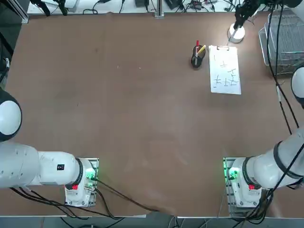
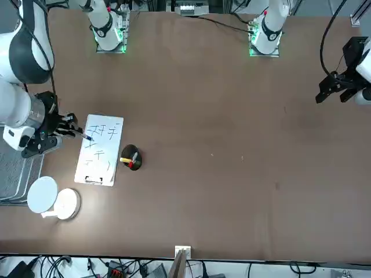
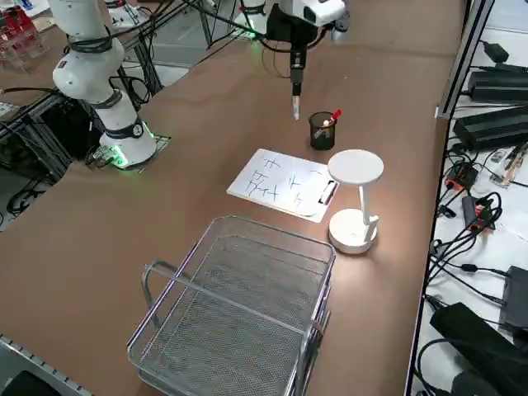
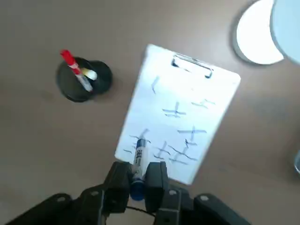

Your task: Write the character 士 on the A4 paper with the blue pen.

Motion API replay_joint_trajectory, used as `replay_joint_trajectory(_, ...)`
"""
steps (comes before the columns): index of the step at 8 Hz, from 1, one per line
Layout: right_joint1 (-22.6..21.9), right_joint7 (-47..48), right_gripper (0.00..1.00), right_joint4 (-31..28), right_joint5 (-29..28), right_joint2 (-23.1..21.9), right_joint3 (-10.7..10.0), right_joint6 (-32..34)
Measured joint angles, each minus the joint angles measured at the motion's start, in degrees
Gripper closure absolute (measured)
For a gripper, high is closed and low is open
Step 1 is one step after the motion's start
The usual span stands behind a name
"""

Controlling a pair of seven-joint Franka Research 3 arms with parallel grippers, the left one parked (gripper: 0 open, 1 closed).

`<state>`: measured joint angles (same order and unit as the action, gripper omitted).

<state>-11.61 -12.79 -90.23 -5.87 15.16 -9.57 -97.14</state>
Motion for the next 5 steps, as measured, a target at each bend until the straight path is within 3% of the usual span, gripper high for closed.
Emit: replay_joint_trajectory(5,0.2,15.2,0.79,-17.3,8.1,-7.4,0.3,-8.7)
